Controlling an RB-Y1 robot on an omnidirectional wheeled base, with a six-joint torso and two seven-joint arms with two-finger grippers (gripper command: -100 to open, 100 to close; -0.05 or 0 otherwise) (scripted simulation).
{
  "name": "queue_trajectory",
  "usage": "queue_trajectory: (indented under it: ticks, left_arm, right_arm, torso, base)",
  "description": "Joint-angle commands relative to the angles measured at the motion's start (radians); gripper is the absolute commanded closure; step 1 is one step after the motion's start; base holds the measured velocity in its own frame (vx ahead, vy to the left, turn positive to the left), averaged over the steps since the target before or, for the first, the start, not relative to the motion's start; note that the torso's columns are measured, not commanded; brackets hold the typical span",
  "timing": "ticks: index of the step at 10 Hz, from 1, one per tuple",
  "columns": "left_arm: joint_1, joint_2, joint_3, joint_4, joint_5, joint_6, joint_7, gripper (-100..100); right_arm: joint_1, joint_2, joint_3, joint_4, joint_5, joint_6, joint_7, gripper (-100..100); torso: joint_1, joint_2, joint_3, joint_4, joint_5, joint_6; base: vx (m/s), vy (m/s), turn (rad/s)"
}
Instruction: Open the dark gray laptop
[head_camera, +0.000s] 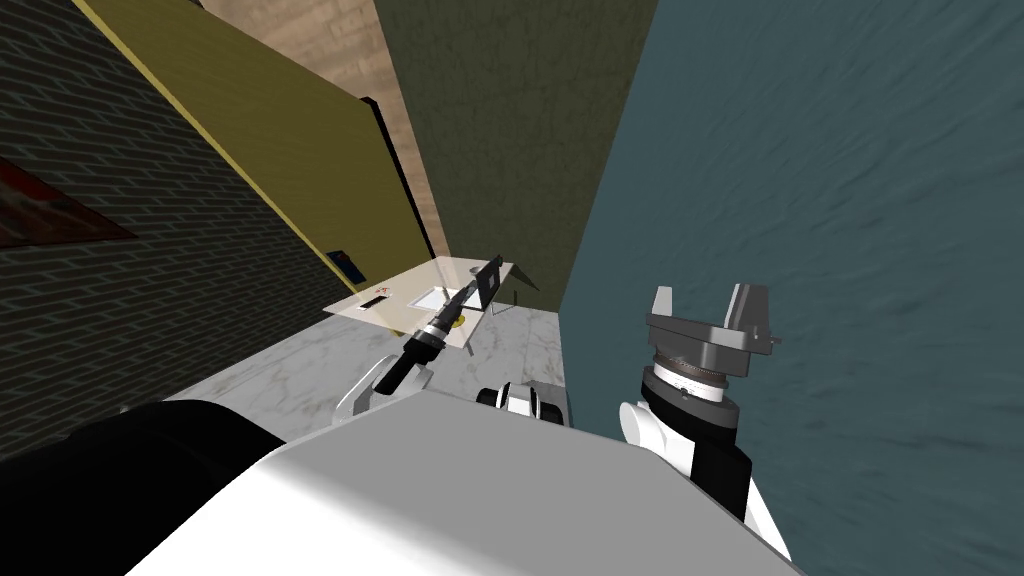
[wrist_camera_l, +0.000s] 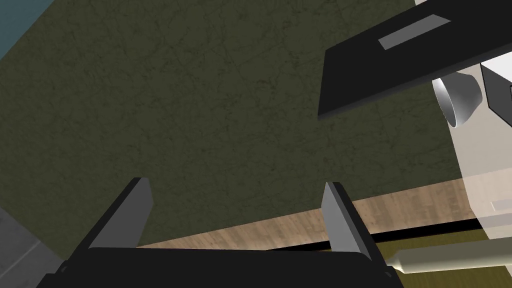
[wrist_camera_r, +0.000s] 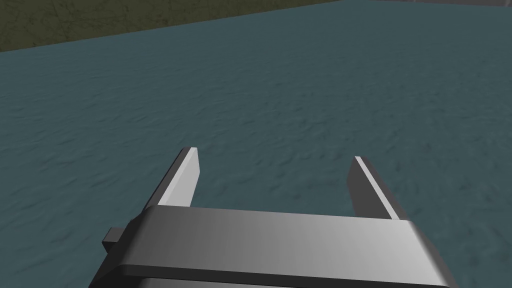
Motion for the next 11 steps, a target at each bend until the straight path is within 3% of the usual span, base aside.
queue_trajectory:
  ticks: [1, 5, 7, 8, 9, 11]
  left_arm:
    - [-0.002, 0.024, 0.014, 0.028, -0.015, 0.047, -0.019, -100]
    - [-0.007, 0.058, 0.045, 0.084, -0.054, 0.143, -0.07, -100]
    - [-0.009, 0.069, 0.055, 0.102, -0.068, 0.171, -0.088, -100]
    - [-0.011, 0.064, 0.052, 0.102, -0.063, 0.156, -0.08, -100]
    - [-0.06, 0.073, 0.05, 0.153, -0.031, 0.122, -0.11, -100]
    - [-0.114, 0.073, 0.05, 0.206, -0.031, 0.122, -0.11, -100]
  right_arm:
    - [0.0, 0.0, 0.0, 0.0, 0.0, 0.0, 0.0, 0]
    - [0.0, 0.0, 0.0, 0.0, 0.0, 0.0, 0.0, 0]
    - [0.0, 0.0, 0.0, 0.0, 0.0, 0.0, 0.0, 0]
    - [0.0, 0.0, 0.0, 0.0, 0.0, 0.0, 0.0, 0]
    - [0.0, 0.0, 0.0, 0.0, 0.0, 0.0, 0.0, 0]
    - [-0.001, 0.0, 0.0, 0.0, 0.0, 0.0, 0.0, 0]
  torso:
    - [0.0, 0.0, 0.0, 0.0, 0.0, 0.0]
    - [0.001, 0.0, 0.0, 0.0, 0.0, 0.0]
    - [0.002, 0.003, 0.002, 0.001, 0.0, 0.0]
    - [0.002, 0.003, 0.002, 0.001, 0.0, 0.0]
    - [0.001, 0.007, 0.004, 0.002, 0.0, 0.0]
    - [0.0, 0.012, 0.008, 0.004, 0.0, 0.0]
  base:
    - [0.147, -0.008, -0.065]
    - [0.193, -0.002, -0.073]
    - [0.183, 0.019, -0.047]
    - [0.092, 0.015, -0.007]
    - [-0.094, 0.028, -0.197]
    - [-0.118, 0.0, 0.0]
